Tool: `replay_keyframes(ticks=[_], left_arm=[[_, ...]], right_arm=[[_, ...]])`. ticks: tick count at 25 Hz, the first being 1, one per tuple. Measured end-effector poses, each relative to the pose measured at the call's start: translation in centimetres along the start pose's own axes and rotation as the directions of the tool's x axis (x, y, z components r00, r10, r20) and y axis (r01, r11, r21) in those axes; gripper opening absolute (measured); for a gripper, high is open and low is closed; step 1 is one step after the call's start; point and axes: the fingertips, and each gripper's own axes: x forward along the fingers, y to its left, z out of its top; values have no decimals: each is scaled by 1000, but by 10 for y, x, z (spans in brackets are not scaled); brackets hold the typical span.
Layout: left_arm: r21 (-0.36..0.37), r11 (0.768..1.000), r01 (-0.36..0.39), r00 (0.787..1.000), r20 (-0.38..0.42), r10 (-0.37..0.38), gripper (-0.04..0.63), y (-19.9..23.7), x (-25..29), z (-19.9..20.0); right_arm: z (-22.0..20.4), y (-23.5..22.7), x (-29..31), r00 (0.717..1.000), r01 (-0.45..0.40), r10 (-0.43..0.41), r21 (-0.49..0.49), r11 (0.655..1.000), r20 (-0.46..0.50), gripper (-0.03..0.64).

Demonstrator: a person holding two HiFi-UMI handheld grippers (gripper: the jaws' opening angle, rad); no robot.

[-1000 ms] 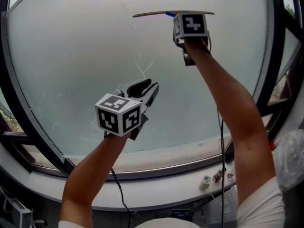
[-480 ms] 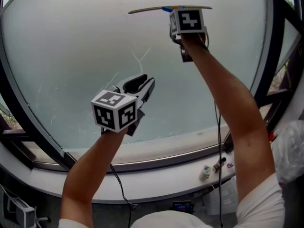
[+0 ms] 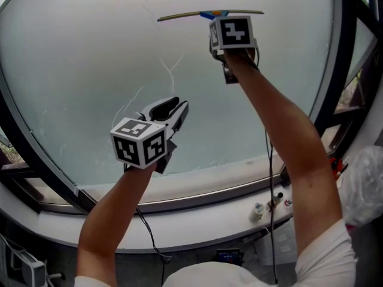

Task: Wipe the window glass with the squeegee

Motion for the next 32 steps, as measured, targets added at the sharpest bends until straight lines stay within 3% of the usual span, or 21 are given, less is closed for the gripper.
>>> replay_keyframes(ticks=[32], left_arm=[[-121,993,10,997,-77,-20,126,1,10,-76]], right_arm=[[-106,19,-9,997,-12,13,9,1000,-81,133]])
